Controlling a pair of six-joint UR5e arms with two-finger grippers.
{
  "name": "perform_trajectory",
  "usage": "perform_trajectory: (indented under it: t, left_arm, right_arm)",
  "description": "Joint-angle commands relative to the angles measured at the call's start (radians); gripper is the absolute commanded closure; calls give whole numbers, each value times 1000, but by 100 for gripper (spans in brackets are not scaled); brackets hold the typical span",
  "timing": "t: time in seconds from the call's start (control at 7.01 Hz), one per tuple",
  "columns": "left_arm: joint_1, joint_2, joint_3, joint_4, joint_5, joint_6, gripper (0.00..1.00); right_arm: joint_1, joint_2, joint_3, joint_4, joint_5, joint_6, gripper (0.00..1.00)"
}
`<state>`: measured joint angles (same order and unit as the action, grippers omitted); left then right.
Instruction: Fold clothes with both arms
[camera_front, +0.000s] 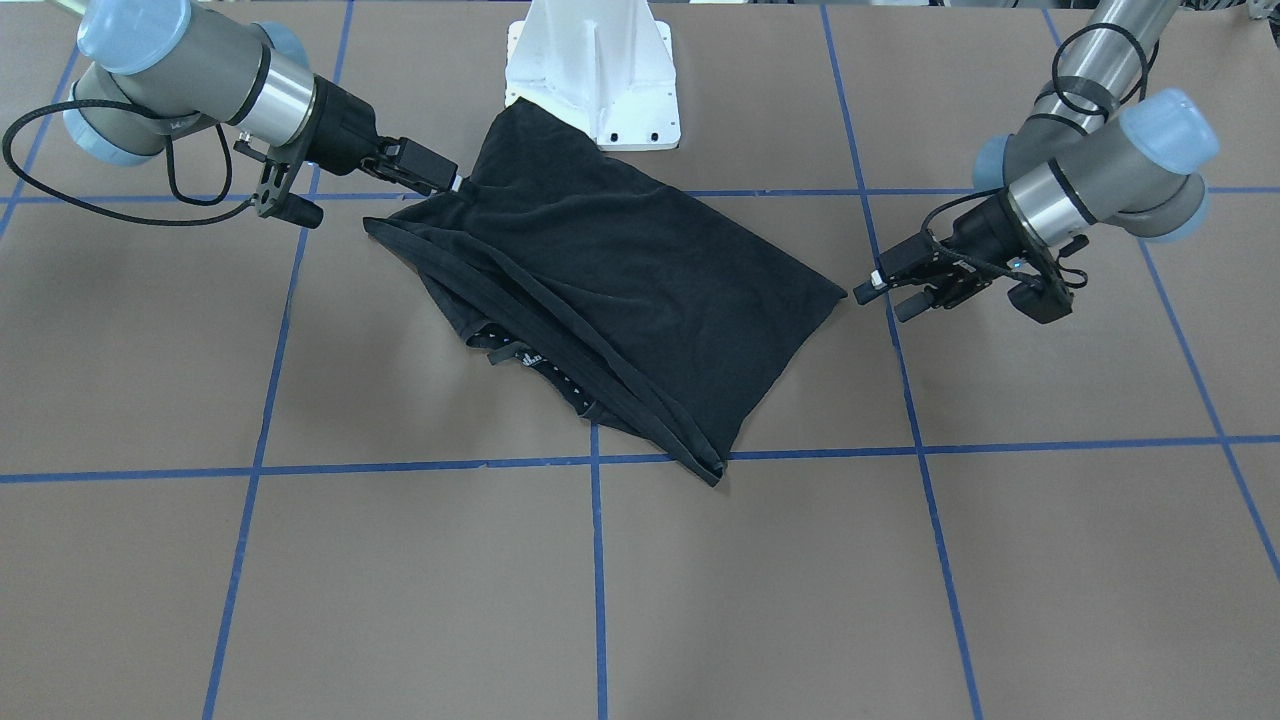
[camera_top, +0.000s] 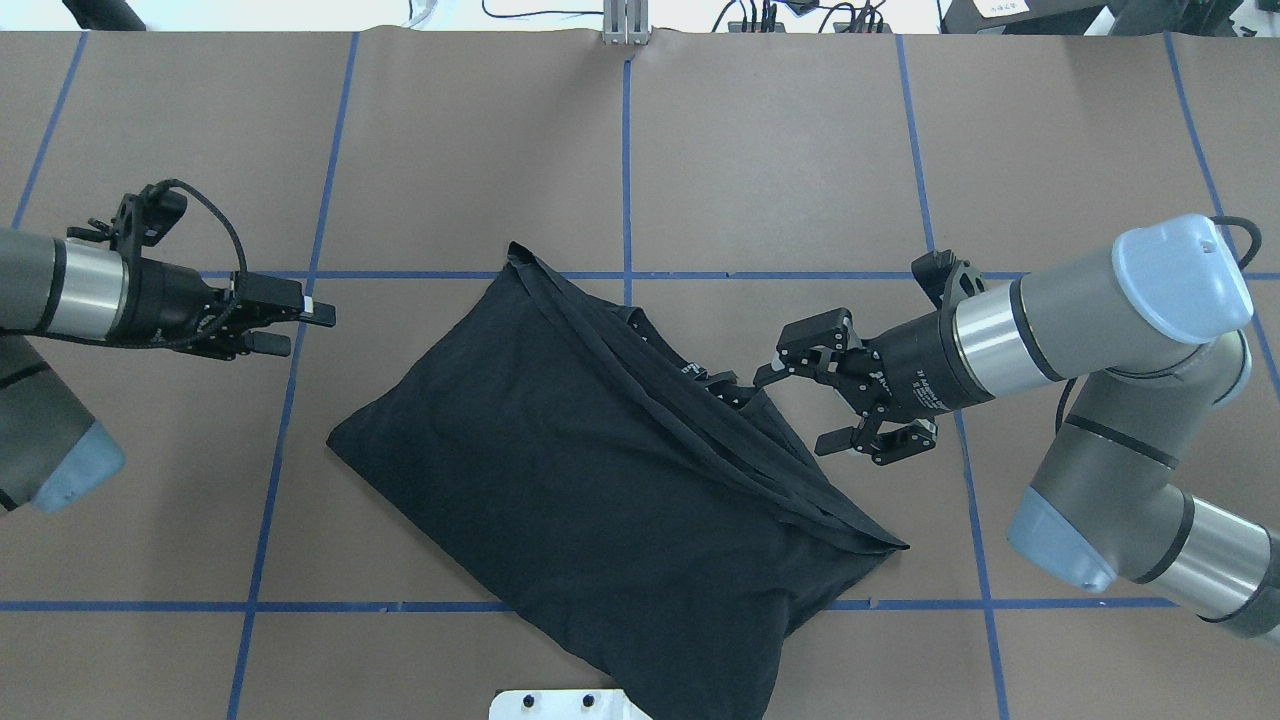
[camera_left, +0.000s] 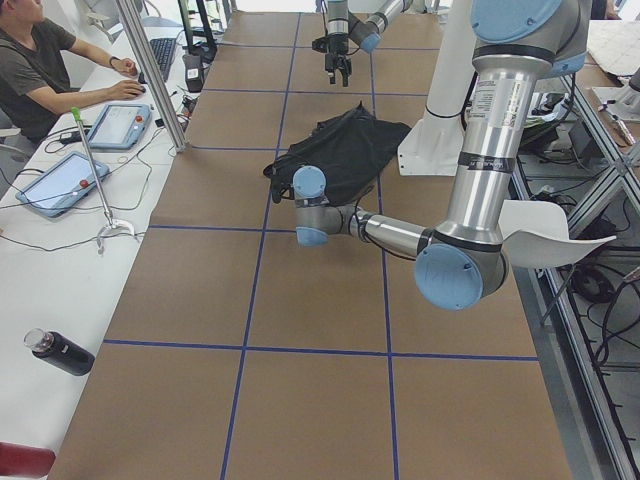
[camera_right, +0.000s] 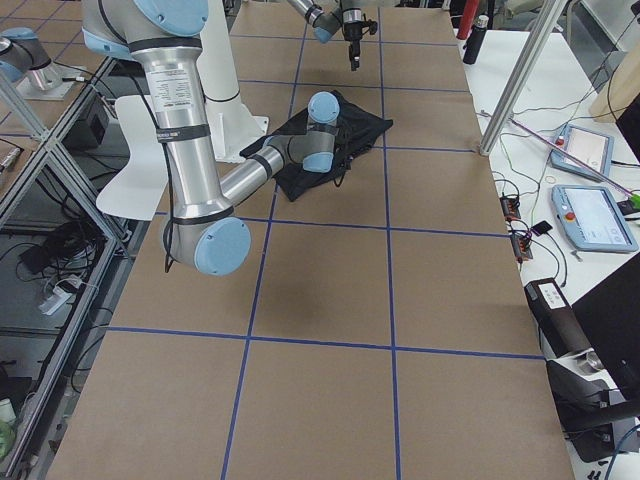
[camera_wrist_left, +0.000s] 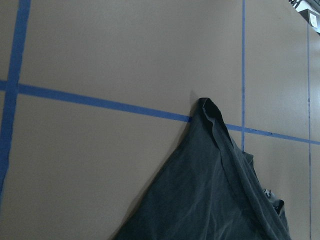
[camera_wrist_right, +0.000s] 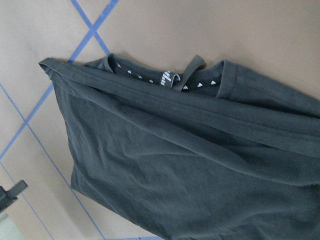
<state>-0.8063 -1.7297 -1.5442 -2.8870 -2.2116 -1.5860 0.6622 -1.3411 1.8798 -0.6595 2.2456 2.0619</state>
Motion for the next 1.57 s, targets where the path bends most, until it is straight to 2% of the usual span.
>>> perform_trajectory:
  t: [0.0,1.14,1.28,1.43]
  left_arm:
    - [103,15,4,24,122,-46,1]
    - [194,42,-1,64,148,-45,1]
    - [197,42,-1,64,148,-46,3]
    - [214,42,-2,64,148,-45,14]
  right_arm:
    - [4,0,-1,0,-37,-13,0]
    - [7,-1,-2,0,-35,-11,0]
    - [8,-3,-4,0,-34,-11,0]
    - [8,-4,-4,0,-34,-11,0]
